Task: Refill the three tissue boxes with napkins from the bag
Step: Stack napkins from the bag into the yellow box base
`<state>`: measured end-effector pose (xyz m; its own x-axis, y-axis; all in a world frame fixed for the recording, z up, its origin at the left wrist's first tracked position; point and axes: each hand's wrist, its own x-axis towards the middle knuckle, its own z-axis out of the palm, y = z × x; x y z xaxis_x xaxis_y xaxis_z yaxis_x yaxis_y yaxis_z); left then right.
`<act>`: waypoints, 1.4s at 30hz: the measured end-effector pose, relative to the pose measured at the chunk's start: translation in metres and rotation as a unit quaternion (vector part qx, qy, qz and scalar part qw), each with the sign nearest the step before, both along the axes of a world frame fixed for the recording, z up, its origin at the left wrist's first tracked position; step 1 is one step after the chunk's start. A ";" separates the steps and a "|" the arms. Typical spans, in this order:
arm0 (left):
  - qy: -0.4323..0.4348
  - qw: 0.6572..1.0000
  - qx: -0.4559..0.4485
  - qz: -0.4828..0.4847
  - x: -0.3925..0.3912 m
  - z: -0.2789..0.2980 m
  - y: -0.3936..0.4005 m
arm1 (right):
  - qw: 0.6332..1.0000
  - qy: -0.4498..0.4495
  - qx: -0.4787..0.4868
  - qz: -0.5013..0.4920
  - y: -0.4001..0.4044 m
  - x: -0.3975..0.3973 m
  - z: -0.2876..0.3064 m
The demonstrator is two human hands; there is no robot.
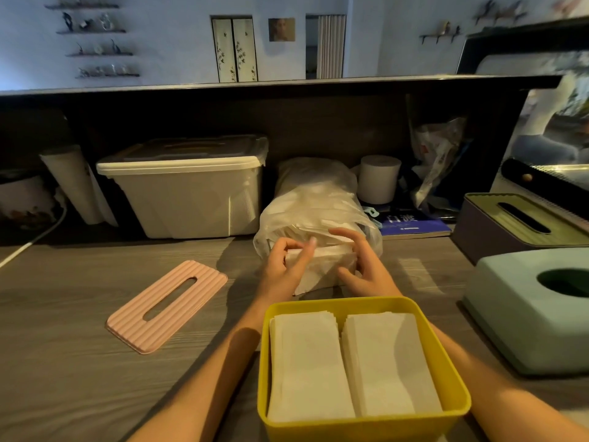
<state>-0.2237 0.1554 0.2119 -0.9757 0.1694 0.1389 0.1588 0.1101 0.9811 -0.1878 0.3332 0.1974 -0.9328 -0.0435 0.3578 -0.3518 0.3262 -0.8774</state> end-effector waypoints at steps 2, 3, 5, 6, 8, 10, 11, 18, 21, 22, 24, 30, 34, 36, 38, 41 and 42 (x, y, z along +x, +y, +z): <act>-0.023 0.997 0.059 0.038 -0.002 0.000 0.006 | 1.000 0.005 -0.005 0.012 -0.002 -0.002 0.000; -0.030 0.996 0.074 0.048 -0.003 -0.001 0.008 | 1.000 -0.007 -0.028 0.012 -0.002 -0.003 0.000; -0.029 0.995 0.077 0.055 -0.004 -0.001 0.012 | 0.998 -0.023 -0.058 0.004 -0.004 -0.005 0.000; -0.022 0.996 0.073 0.055 -0.004 -0.001 0.014 | 0.999 -0.017 -0.047 0.004 -0.006 -0.005 0.001; -0.005 0.995 0.075 0.058 -0.004 -0.001 0.017 | 1.000 0.011 0.000 0.006 -0.011 -0.005 0.002; 0.000 0.994 0.085 0.069 -0.006 -0.003 0.019 | 0.999 0.031 0.030 -0.004 -0.013 -0.006 0.001; -0.001 0.993 0.090 0.074 -0.007 -0.004 0.020 | 0.999 0.029 0.034 -0.007 -0.012 -0.007 0.000; 0.010 0.996 0.051 0.066 -0.007 -0.004 0.019 | 0.999 -0.008 -0.001 0.036 -0.004 -0.007 0.000; 0.032 0.999 -0.027 0.011 -0.006 0.001 0.011 | 0.997 -0.029 0.051 0.055 0.011 -0.005 0.005; 0.046 0.996 -0.072 -0.016 -0.006 0.004 0.006 | 0.995 -0.045 0.066 0.059 0.016 -0.003 0.007; 0.071 0.982 -0.163 -0.071 -0.005 0.009 -0.007 | 0.994 -0.058 0.073 0.052 0.024 0.001 0.013; 0.164 0.951 -0.238 -0.113 0.001 0.028 -0.030 | 0.996 -0.075 0.053 0.021 0.023 0.014 0.038; 0.218 0.936 -0.254 -0.105 0.015 0.066 -0.035 | 0.996 -0.069 0.049 0.011 0.023 0.030 0.065; 0.224 0.935 -0.256 -0.098 0.024 0.085 -0.037 | 0.995 -0.070 0.072 -0.005 0.027 0.038 0.082; 0.188 0.950 -0.234 -0.090 0.040 0.102 -0.037 | 0.995 -0.070 0.068 -0.006 0.031 0.048 0.098; 0.131 0.967 -0.204 -0.083 0.065 0.118 -0.032 | 0.996 -0.068 0.060 0.007 0.036 0.068 0.119; 0.104 0.971 -0.197 -0.089 0.074 0.121 -0.030 | 0.994 -0.076 0.074 0.010 0.039 0.076 0.126</act>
